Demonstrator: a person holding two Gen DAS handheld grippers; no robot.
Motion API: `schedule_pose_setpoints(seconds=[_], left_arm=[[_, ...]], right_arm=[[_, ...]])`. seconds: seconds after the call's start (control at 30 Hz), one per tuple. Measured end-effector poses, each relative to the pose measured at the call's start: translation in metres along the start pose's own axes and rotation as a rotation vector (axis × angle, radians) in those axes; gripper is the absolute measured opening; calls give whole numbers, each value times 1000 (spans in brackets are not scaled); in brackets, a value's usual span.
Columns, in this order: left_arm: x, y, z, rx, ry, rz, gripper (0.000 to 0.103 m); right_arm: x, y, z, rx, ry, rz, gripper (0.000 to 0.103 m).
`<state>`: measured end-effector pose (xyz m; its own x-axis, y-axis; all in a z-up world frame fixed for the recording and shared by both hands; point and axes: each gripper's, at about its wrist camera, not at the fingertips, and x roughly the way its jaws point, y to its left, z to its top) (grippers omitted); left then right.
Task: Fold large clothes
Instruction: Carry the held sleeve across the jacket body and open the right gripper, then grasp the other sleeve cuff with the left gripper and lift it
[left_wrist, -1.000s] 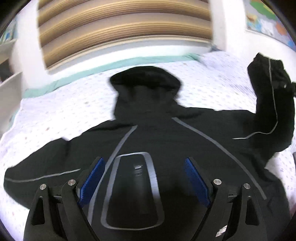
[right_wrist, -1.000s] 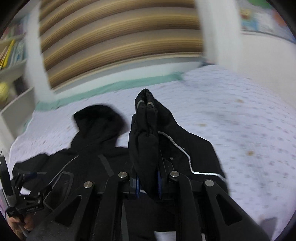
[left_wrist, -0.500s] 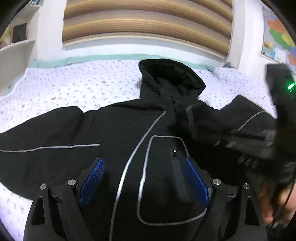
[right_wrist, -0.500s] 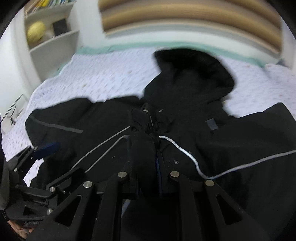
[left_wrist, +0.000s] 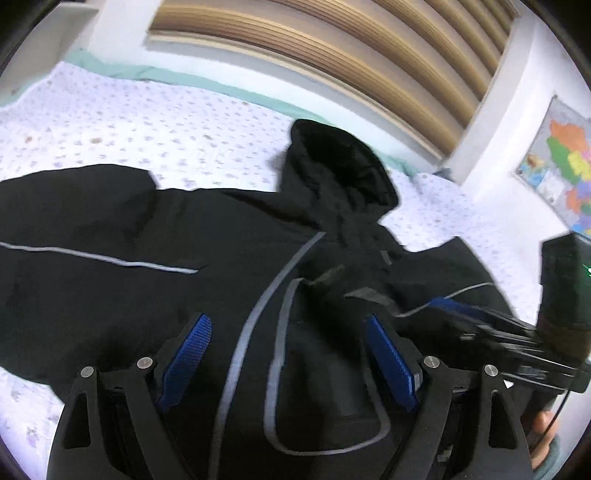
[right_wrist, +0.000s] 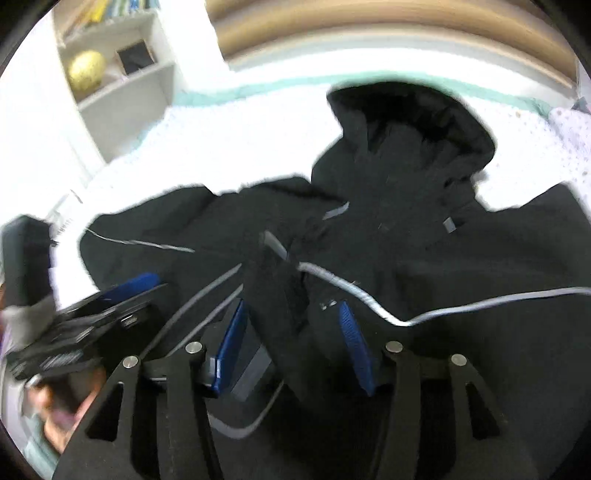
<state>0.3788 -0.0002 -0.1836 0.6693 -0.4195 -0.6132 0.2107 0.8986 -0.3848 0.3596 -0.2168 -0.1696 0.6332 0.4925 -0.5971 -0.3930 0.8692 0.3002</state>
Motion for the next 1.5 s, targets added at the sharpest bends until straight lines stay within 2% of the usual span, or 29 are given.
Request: schedule_pose_setpoints(seconds=[0.07,0.13,0.27,0.33,0.4,0.43,0.47,0.53,0.67,0.73,0.8,0.83,0.87,0.9,1.0,1.03,1.1,1.13,1.17,1.23,1.27,1.33,1.4,1.47,1.5], left_arm=[[7,-10,6,0,40,-49,87],[25,-16,13,-16,114,-69,87],[75,-19,18,-51,217,-16,87],[98,-20,15,-71,258,-20,86],[104,-27,18,-27,230,57,63],[102,-33,22,15,210,79,36],[94,-36,28,38,180,67,18],[71,-32,41,14,126,-1,18],[24,-1,61,20,11,123,17],[20,27,61,-30,43,145,17],[34,49,51,-55,137,143,18],[42,58,45,-49,182,167,19],[49,62,37,-37,211,186,22],[48,62,34,-28,207,177,23],[21,63,40,-49,149,134,25],[4,58,45,-33,83,159,26],[-21,47,52,17,-14,199,34],[-29,41,53,34,-29,186,46],[-34,31,52,51,-27,140,52],[-23,13,50,86,26,89,52],[-11,7,49,100,69,94,52],[25,5,40,100,192,141,52],[68,20,21,40,328,179,51],[77,22,11,64,318,201,51],[75,19,12,74,315,211,51]], right_arm=[[-30,-5,3,-5,-37,-17,62],[-63,-15,5,-11,-83,-57,64],[-108,-46,3,-28,-160,-234,69],[-114,-70,0,7,-151,-299,70],[-112,-92,-6,51,-112,-313,70],[-107,-98,-7,65,-94,-315,70],[-102,-103,-9,77,-74,-319,70],[-91,-110,-7,100,-49,-311,70],[-60,-113,4,150,-8,-262,70],[-37,-114,5,177,29,-226,70],[-8,-111,0,189,72,-212,70],[7,-111,-3,187,102,-214,69],[32,-111,-11,186,168,-221,70],[54,-113,-20,182,231,-234,70],[61,-111,-25,152,210,-257,72],[58,-112,-24,158,214,-255,72],[48,-112,-21,182,198,-252,72],[40,-109,-19,190,177,-256,72],[32,-104,-18,192,159,-253,72],[13,-84,-15,189,107,-236,72],[7,-76,-13,189,96,-233,72],[1,-55,-10,202,97,-224,72],[11,-41,-15,229,133,-201,72],[32,-33,-23,229,185,-217,71],[45,-32,-30,207,202,-258,71]])
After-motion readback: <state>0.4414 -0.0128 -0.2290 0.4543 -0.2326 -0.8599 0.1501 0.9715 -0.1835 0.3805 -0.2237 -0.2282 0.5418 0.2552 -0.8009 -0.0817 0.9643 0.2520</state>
